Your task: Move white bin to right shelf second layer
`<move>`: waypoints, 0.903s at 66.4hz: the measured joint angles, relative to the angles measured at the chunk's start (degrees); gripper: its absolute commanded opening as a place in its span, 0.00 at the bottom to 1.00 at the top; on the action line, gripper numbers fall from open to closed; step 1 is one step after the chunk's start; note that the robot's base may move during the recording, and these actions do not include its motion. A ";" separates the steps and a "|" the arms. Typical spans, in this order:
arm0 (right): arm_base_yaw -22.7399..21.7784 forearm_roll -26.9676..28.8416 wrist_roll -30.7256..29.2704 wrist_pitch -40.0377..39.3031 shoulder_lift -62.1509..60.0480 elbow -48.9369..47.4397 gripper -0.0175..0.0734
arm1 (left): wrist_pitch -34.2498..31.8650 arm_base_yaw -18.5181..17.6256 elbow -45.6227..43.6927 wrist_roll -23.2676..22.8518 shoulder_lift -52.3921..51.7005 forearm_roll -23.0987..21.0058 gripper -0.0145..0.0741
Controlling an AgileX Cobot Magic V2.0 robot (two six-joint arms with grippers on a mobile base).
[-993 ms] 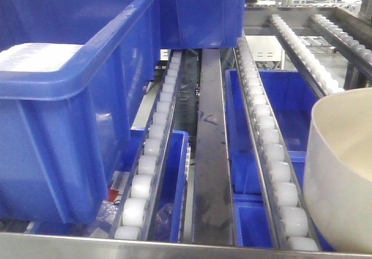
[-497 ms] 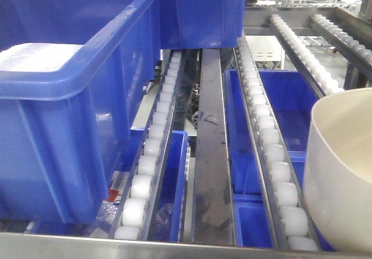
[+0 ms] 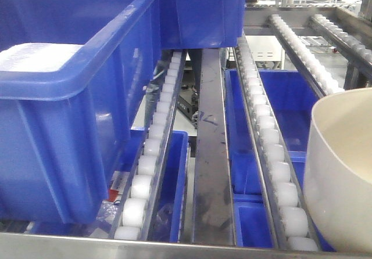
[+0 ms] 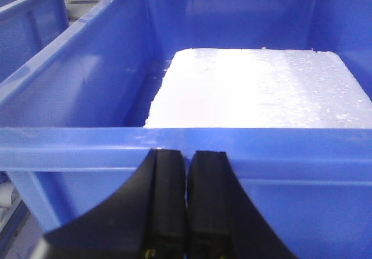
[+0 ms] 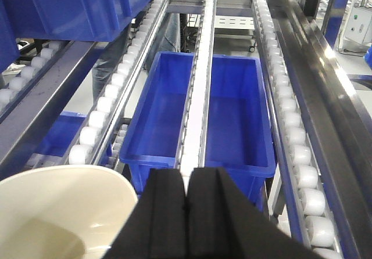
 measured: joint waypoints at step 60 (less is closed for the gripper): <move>-0.15 0.00 0.82 3.60 -15.91 9.55 0.25 | 0.00 0.00 0.00 0.00 0.00 0.00 0.26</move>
